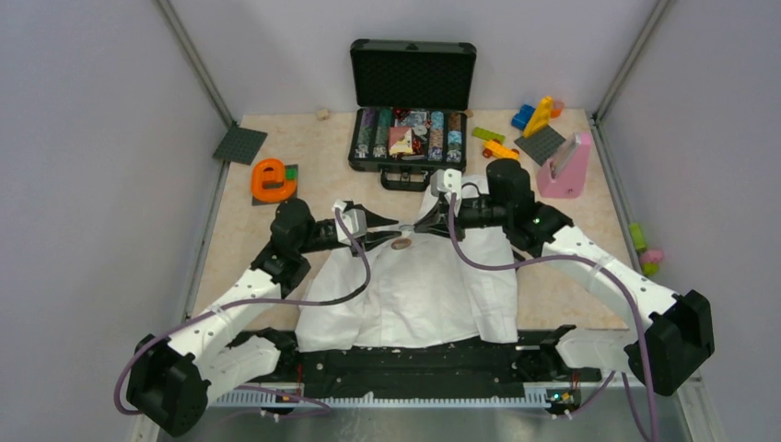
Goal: Remove the brooch from the garment
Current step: Remove the brooch from the clothes.
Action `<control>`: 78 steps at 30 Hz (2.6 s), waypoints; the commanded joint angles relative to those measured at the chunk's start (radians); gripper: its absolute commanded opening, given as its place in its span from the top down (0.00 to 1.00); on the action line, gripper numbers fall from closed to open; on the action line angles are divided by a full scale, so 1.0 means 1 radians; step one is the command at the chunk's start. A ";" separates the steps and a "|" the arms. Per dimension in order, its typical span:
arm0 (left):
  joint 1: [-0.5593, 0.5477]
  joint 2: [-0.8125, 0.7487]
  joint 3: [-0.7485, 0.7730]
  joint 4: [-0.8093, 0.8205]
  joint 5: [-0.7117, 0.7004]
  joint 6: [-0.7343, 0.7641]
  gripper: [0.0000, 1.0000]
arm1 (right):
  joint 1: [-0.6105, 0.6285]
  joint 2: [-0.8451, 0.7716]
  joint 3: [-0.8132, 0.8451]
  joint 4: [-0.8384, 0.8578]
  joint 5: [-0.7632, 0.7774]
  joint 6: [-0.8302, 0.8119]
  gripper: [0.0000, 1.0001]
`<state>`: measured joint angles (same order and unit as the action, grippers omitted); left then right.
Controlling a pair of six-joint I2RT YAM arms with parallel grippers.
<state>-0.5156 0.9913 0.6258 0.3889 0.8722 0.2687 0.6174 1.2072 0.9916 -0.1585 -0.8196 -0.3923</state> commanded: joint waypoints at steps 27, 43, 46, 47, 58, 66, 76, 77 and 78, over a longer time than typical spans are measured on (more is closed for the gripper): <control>-0.021 0.075 0.096 -0.070 0.067 0.072 0.76 | 0.012 0.012 0.015 0.029 -0.085 0.004 1.00; -0.036 0.113 0.145 -0.156 0.096 0.107 1.00 | 0.019 0.025 0.018 0.061 -0.072 0.033 1.00; -0.038 0.118 0.146 -0.168 0.096 0.108 1.00 | 0.019 0.018 0.005 0.088 -0.060 0.049 1.00; -0.038 0.117 0.145 -0.167 0.091 0.099 1.00 | 0.019 0.013 -0.001 0.104 -0.059 0.060 0.98; -0.034 0.133 0.013 0.315 -0.168 -0.412 1.00 | -0.094 -0.125 -0.270 0.607 0.024 0.428 0.45; -0.034 0.185 -0.072 0.673 -0.204 -0.668 1.00 | -0.180 -0.149 -0.386 0.903 0.053 0.681 0.40; -0.032 0.349 -0.114 1.225 -0.272 -0.986 1.00 | -0.198 -0.038 -0.557 1.552 0.170 1.052 0.45; -0.032 0.356 -0.104 1.230 -0.266 -0.996 1.00 | -0.199 -0.011 -0.560 1.609 0.173 1.102 0.48; -0.033 0.362 -0.095 1.231 -0.258 -1.001 1.00 | -0.200 0.013 -0.564 1.671 0.178 1.135 0.49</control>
<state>-0.5491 1.3338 0.5064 1.3609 0.6273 -0.6125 0.4286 1.1538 0.4339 1.1542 -0.6819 0.5480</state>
